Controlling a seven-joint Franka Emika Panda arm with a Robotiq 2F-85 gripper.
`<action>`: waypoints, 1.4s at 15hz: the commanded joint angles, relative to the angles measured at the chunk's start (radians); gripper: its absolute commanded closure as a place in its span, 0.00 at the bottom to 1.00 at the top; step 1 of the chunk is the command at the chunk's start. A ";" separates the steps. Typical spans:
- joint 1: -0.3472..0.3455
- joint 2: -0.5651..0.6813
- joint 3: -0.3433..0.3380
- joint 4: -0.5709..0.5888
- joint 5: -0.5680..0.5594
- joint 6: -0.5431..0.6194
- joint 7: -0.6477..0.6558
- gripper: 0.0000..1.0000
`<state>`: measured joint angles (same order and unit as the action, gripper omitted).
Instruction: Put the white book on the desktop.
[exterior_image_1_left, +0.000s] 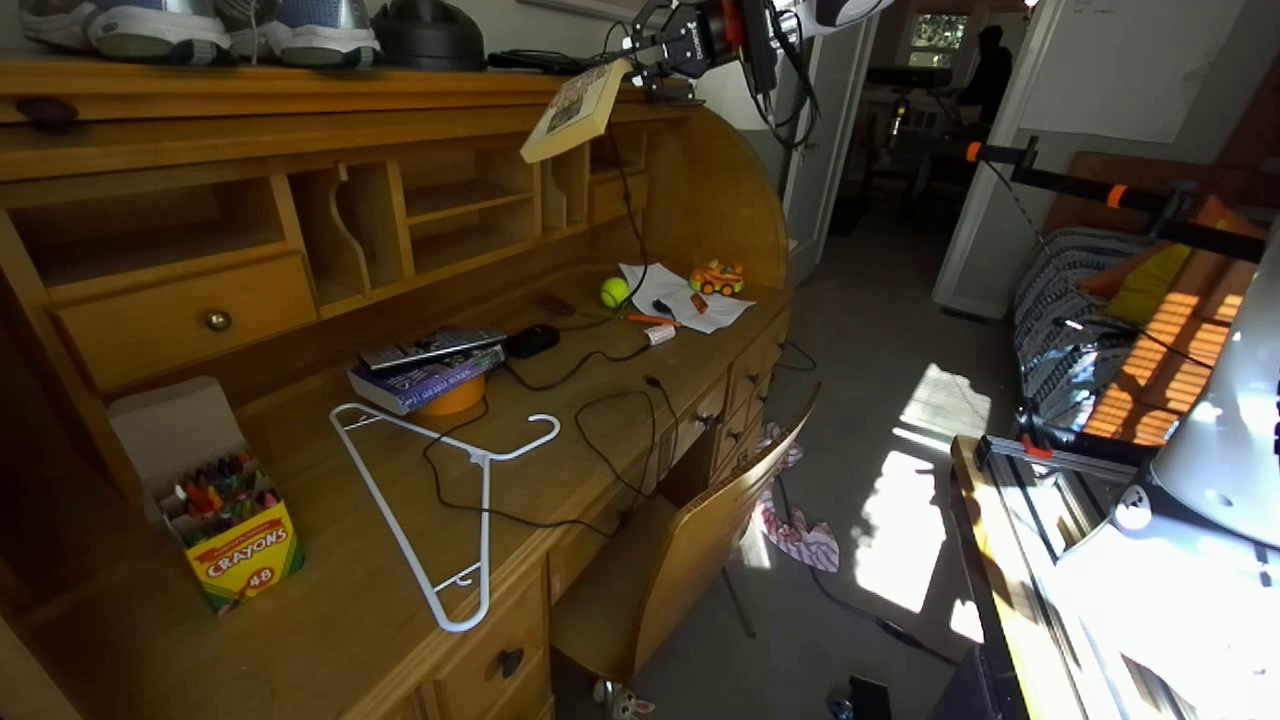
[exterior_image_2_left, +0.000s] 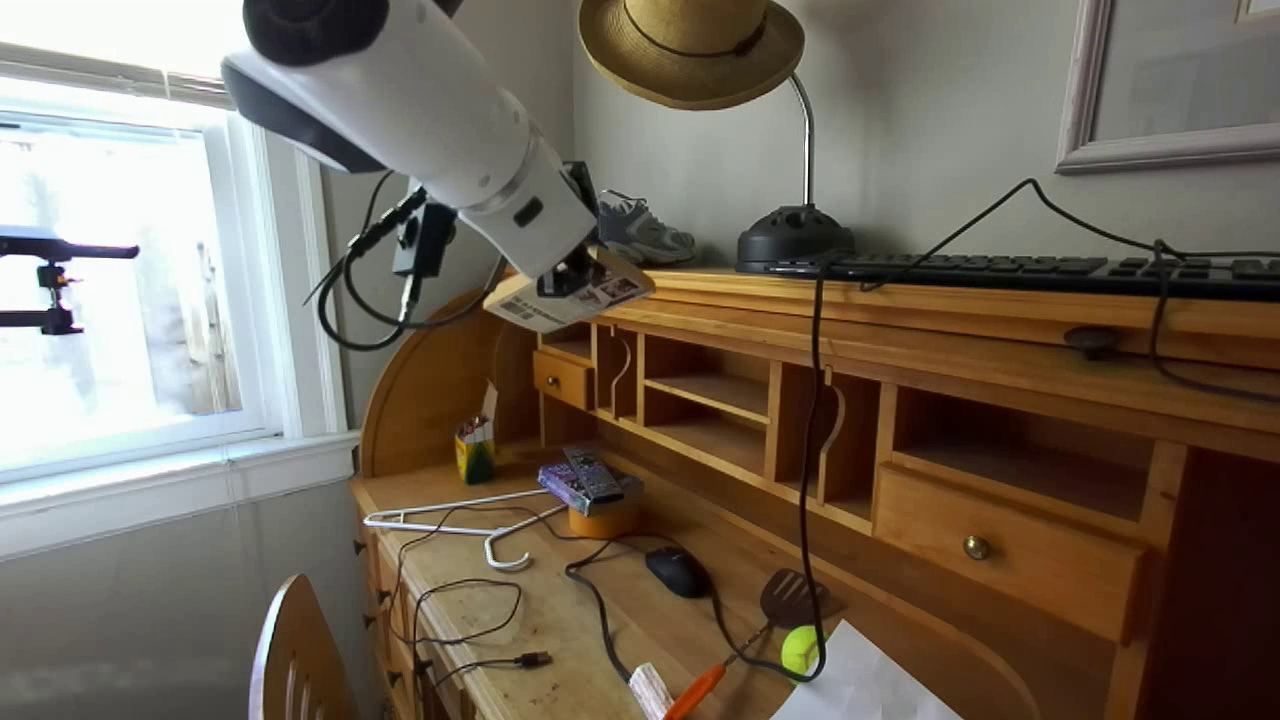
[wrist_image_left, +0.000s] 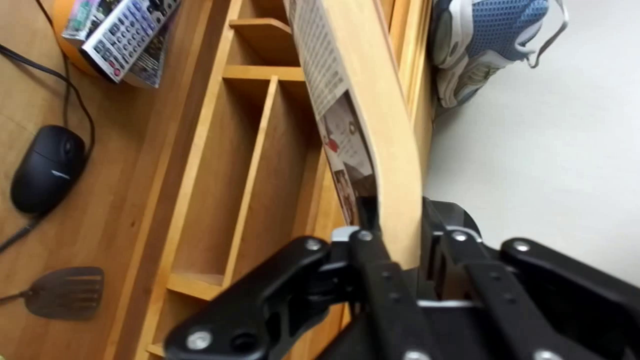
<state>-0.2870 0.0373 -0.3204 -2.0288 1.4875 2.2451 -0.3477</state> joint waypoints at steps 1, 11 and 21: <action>-0.026 0.036 -0.005 -0.024 0.016 -0.078 -0.010 0.94; -0.026 0.211 0.025 0.040 0.084 -0.041 0.026 0.94; -0.029 0.227 0.031 0.039 0.075 -0.075 0.010 0.94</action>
<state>-0.3067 0.2559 -0.2990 -1.9899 1.5432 2.2001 -0.3264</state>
